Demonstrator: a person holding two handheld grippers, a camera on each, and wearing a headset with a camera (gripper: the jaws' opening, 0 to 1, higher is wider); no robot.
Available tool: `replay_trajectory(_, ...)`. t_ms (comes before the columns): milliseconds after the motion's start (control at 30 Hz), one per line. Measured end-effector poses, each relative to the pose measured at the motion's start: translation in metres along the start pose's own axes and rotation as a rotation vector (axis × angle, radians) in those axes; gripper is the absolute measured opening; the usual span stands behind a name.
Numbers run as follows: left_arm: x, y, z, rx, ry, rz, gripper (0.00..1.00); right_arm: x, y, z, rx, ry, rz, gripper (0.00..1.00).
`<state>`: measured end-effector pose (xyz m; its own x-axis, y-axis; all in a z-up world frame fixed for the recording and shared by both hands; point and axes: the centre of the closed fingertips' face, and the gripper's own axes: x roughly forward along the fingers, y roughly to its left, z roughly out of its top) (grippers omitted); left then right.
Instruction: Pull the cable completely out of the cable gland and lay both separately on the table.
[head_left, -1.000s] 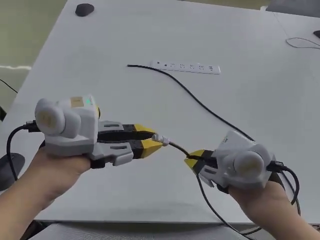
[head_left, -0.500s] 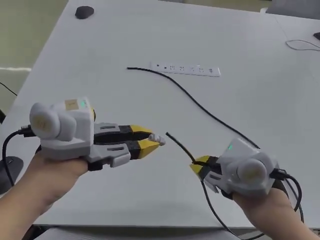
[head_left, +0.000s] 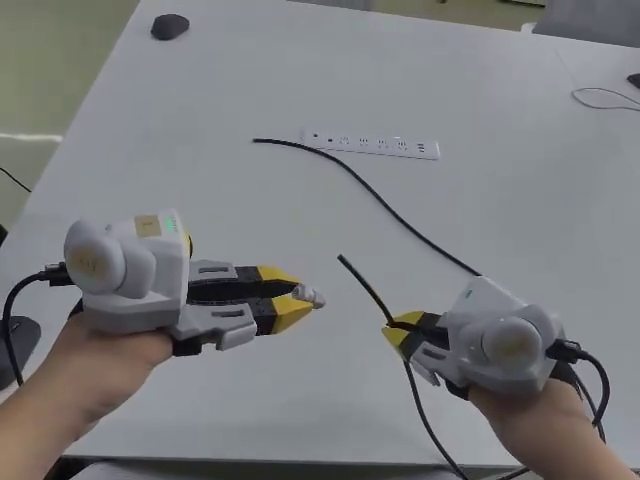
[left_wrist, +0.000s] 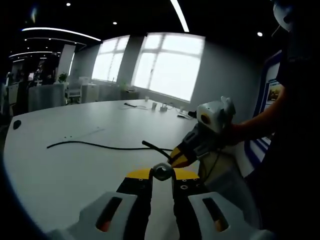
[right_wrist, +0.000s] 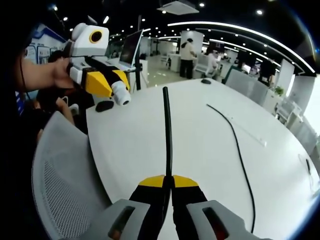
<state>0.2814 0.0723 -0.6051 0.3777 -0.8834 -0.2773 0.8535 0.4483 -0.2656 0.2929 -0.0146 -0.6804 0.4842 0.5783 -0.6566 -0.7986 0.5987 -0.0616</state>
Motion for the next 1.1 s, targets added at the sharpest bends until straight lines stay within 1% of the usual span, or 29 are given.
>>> replay_trajectory(133,0.002,0.001,0.001,0.004,-0.008,-0.002,0.15,-0.001,-0.003,0.009,0.009,-0.009,-0.003,0.0)
replay_trajectory(333,0.0,0.005,-0.009,0.003,-0.003,0.005,0.15,0.005,-0.007,0.021,0.005,-0.009,0.002,0.0)
replay_trajectory(533,-0.005,0.007,-0.02,0.004,0.003,0.009,0.15,0.015,-0.01,0.034,0.004,-0.006,0.002,0.0)
replay_trajectory(633,-0.008,0.011,-0.024,-0.001,0.005,0.014,0.15,0.02,-0.011,0.041,-0.011,-0.009,0.004,0.0)
replay_trajectory(767,-0.012,0.015,-0.031,0.002,0.01,0.025,0.15,0.028,-0.012,0.051,-0.007,-0.013,0.014,0.0)
replay_trajectory(933,-0.02,0.022,-0.039,-0.01,0.005,0.037,0.15,0.039,-0.012,0.062,-0.018,-0.015,0.028,0.0)
replay_trajectory(1100,-0.025,0.027,-0.045,-0.025,-0.004,0.05,0.15,0.051,-0.011,0.072,-0.031,-0.007,0.04,0.0)
